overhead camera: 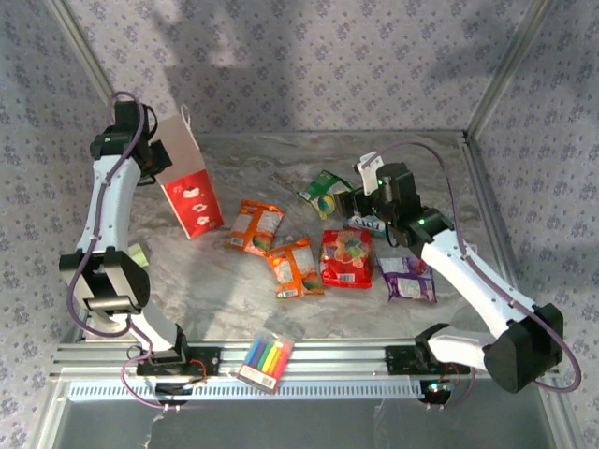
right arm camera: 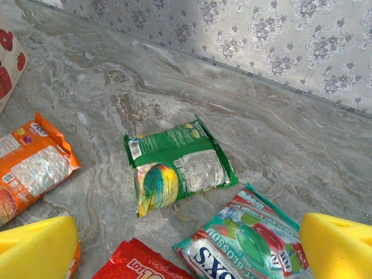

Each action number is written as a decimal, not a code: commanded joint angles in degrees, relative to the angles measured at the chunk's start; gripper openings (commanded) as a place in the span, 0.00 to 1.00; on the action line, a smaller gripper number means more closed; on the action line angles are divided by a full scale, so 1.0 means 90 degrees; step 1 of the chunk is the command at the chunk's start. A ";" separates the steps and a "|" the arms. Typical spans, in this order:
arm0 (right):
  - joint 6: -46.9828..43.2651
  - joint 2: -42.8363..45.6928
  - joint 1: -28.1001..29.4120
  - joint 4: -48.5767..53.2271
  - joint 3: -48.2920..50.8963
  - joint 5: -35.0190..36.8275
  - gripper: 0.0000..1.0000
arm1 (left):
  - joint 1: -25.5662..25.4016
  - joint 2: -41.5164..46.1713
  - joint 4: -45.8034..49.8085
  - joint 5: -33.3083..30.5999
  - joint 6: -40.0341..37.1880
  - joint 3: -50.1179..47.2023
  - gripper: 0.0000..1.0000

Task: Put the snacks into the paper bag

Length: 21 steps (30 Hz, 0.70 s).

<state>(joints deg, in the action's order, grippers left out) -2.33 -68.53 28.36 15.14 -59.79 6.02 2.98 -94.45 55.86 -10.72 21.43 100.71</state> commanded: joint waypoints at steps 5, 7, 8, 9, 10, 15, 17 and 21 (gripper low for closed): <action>0.0131 0.0144 -0.0040 0.0126 -0.0049 0.0040 1.00 | 0.0078 -0.0237 0.0538 0.0264 -0.0617 0.0461 0.00; 0.0142 0.0144 -0.0032 0.0129 -0.0061 0.0015 1.00 | 0.0072 -0.0209 0.0475 0.0403 -0.0798 0.0458 0.00; 0.0141 0.0139 -0.0028 0.0134 -0.0065 0.0008 1.00 | 0.0073 -0.0200 0.0474 0.0445 -0.0862 0.0471 0.00; 0.0141 0.0144 -0.0034 0.0134 -0.0066 0.0003 1.00 | 0.0088 -0.0210 0.0459 0.0530 -0.0950 0.0497 0.00; 0.0151 0.0144 -0.0029 0.0135 -0.0075 0.0010 1.00 | 0.0088 -0.0208 0.0432 0.0679 -0.1032 0.0513 0.00; 0.0190 0.0125 -0.0027 0.0131 -0.0085 0.0045 1.00 | 0.0015 -0.0150 0.0081 0.1291 -0.1516 0.0374 0.01; 0.0200 0.0115 -0.0022 0.0160 -0.0123 0.0043 1.00 | 0.0000 -0.0150 0.0082 0.1251 -0.1732 0.0400 0.01; 0.0191 0.0115 -0.0019 0.0196 -0.0134 0.0072 1.00 | -0.0006 -0.0237 0.0268 0.1327 -0.2130 0.0551 0.01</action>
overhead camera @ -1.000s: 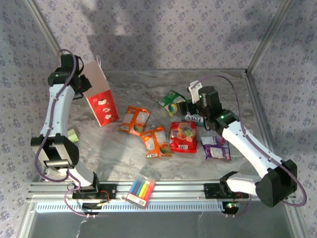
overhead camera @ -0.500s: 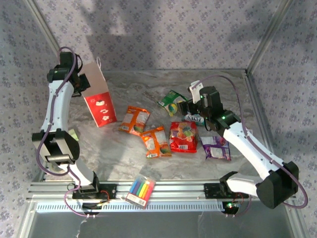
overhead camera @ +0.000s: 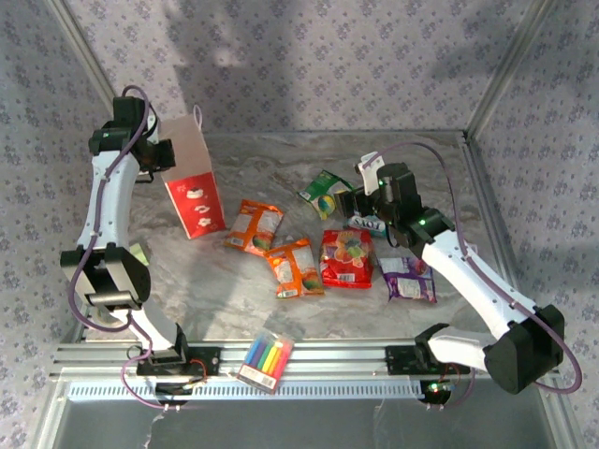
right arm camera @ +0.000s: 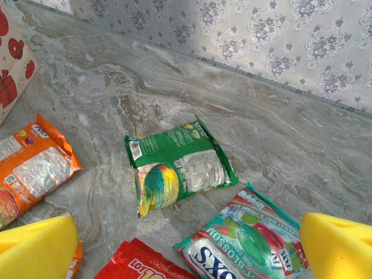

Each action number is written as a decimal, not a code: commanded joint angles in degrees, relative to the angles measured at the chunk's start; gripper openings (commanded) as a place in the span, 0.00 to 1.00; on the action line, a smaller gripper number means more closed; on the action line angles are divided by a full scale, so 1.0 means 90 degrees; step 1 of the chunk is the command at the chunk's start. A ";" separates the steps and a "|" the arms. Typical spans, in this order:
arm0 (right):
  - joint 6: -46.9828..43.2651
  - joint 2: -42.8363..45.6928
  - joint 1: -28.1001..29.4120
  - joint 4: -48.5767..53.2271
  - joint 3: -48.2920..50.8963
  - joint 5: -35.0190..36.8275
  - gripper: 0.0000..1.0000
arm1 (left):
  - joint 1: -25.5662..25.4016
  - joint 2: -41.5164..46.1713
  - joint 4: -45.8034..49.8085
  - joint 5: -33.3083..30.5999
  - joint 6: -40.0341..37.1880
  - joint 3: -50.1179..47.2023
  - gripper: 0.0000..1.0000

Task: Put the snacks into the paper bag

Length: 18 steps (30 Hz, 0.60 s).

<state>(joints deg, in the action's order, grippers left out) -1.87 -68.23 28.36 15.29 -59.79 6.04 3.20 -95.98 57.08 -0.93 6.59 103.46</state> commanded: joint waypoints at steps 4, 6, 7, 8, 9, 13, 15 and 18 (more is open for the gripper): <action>0.0176 0.0061 -0.0026 0.0160 -0.0132 0.0061 1.00 | -0.0025 -0.0048 0.0186 0.0340 -0.0851 0.0253 0.02; 0.0207 0.0042 -0.0015 0.0149 -0.0134 0.0048 1.00 | -0.0030 -0.0012 0.0171 0.0459 -0.1093 0.0229 0.02; 0.0222 0.0027 0.0001 0.0146 -0.0143 0.0039 1.00 | -0.0032 0.0019 0.0105 0.0506 -0.1214 0.0183 0.02; 0.0234 0.0025 -0.0002 0.0141 -0.0143 0.0029 1.00 | -0.0026 0.0039 0.0052 0.0513 -0.1285 0.0142 0.02; 0.0237 0.0013 0.0012 0.0143 -0.0153 0.0031 1.00 | -0.0014 0.0030 0.0024 0.0504 -0.1331 0.0131 0.02; 0.0275 -0.0002 0.0052 0.0163 -0.0150 0.0082 1.00 | -0.0020 -0.0033 0.0132 0.0595 -0.1475 0.0061 0.03; 0.0285 -0.0007 0.0071 0.0181 -0.0144 0.0102 1.00 | -0.0015 0.0000 0.0133 0.0653 -0.1545 -0.0050 0.03; 0.0276 -0.0007 0.0091 0.0206 -0.0144 0.0133 1.00 | -0.0006 0.0118 0.0124 0.0740 -0.1703 -0.0255 0.05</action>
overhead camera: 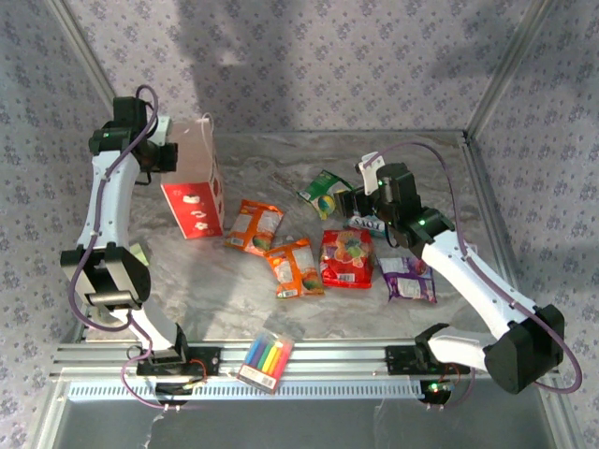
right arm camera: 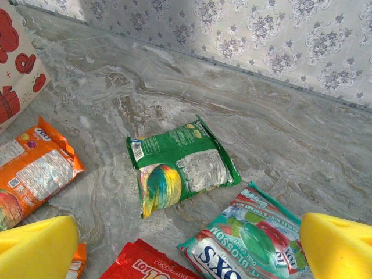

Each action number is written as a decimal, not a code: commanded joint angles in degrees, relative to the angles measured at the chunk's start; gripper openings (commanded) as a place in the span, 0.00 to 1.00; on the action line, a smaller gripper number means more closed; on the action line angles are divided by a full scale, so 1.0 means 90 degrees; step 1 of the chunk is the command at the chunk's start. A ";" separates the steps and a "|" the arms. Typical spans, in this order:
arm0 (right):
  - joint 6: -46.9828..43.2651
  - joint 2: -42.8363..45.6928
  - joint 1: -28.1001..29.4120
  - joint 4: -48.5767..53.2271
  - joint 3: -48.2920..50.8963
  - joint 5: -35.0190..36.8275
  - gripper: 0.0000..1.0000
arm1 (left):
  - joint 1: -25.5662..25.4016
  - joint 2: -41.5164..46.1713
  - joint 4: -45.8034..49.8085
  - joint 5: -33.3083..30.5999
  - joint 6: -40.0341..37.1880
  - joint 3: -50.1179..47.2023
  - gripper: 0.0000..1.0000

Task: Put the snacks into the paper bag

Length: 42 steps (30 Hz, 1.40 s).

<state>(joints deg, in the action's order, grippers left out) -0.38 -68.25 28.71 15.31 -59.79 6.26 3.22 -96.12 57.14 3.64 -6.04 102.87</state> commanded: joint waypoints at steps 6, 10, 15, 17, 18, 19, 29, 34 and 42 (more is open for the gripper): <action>0.0134 -0.0029 0.0072 0.0179 -0.0145 0.0139 1.00 | 0.0069 0.0356 0.0102 0.0075 -0.0523 -0.0397 0.06; 0.0170 -0.0102 0.0118 0.0176 -0.0187 0.0137 1.00 | 0.0115 0.0356 0.0106 0.0065 -0.0559 -0.0403 0.09; 0.0151 -0.0156 0.0196 0.0237 -0.0260 0.0203 1.00 | 0.0103 0.0490 0.0075 0.0133 -0.0496 -0.0327 0.17; 0.0131 -0.0161 0.0202 0.0241 -0.0270 0.0239 1.00 | 0.0105 0.0583 0.0089 0.0121 -0.0472 -0.0245 0.24; 0.0130 -0.0166 0.0215 0.0238 -0.0280 0.0241 1.00 | 0.0105 0.0631 0.0095 0.0097 -0.0462 -0.0229 0.26; 0.0132 -0.0170 0.0209 0.0235 -0.0281 0.0234 1.00 | 0.0110 0.0684 0.0086 0.0078 -0.0452 -0.0228 0.28; 0.0121 -0.0297 0.0316 0.0225 -0.0359 0.0256 1.00 | 0.0101 0.0952 0.0124 -0.0091 -0.0029 -0.0231 0.44; 0.0076 -0.0295 0.0347 0.0263 -0.0371 0.0290 1.00 | 0.0092 0.0976 0.0178 -0.0424 0.0532 -0.0180 0.49; -0.0025 -0.0275 0.0353 0.0251 -0.0313 0.0369 1.00 | 0.0093 0.0960 0.0041 -0.0334 0.0942 -0.0425 0.50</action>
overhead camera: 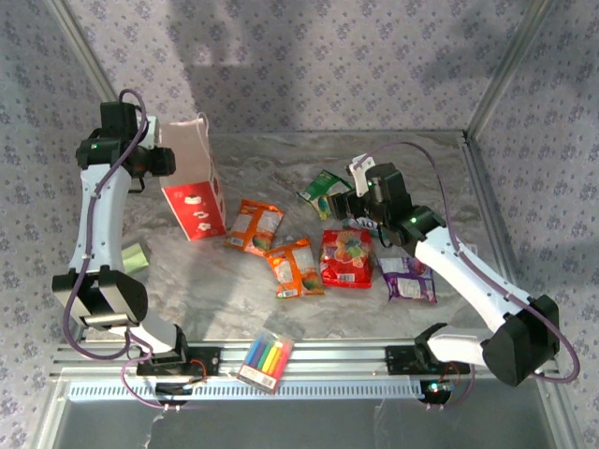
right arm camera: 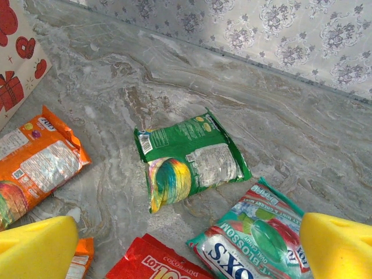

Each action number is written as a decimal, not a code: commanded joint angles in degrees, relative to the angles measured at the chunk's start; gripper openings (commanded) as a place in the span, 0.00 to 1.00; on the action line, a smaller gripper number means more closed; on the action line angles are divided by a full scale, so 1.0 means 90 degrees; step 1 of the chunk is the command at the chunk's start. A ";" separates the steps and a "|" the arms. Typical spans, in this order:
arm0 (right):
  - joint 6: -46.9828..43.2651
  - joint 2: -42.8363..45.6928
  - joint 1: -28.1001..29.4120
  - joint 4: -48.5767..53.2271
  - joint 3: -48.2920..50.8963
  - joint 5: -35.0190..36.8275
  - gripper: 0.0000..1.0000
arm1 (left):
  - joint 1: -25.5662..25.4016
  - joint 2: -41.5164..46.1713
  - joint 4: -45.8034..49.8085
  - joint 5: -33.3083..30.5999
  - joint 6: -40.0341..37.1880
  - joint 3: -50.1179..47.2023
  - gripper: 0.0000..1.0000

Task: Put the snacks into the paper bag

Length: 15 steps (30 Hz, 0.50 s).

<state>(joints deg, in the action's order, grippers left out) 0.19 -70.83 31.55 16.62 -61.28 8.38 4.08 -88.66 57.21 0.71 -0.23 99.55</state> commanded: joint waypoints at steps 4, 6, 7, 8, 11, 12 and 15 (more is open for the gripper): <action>-0.0152 -0.0030 0.0023 0.0061 -0.0151 0.0133 1.00 | -0.0005 0.0074 -0.0177 0.0063 0.0405 -0.0273 0.50; -0.0176 -0.0063 0.0021 0.0063 -0.0173 0.0128 1.00 | -0.0005 0.0023 -0.0240 0.0063 0.0426 -0.0327 0.48; -0.0191 -0.0074 0.0022 0.0057 -0.0181 0.0118 1.00 | -0.0004 -0.0001 -0.0290 0.0082 0.0441 -0.0348 0.47; -0.0201 -0.0086 0.0013 0.0057 -0.0176 0.0117 1.00 | -0.0004 -0.0032 -0.0332 0.0079 0.0443 -0.0367 0.46; -0.0223 -0.0109 0.0016 0.0049 -0.0192 0.0125 1.00 | -0.0006 -0.0132 -0.0413 0.0074 0.0441 -0.0348 0.36; -0.0226 -0.0117 0.0006 0.0048 -0.0193 0.0125 1.00 | -0.0004 -0.0165 -0.0434 0.0073 0.0424 -0.0329 0.33; -0.0216 -0.0128 0.0001 0.0052 -0.0192 0.0116 1.00 | -0.0006 -0.0346 -0.0319 0.0136 0.0282 -0.0171 0.25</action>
<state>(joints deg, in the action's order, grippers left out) -0.91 -71.79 31.55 16.58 -61.30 8.43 4.05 -90.17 54.72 0.86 3.01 96.27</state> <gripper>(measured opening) 0.998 0.263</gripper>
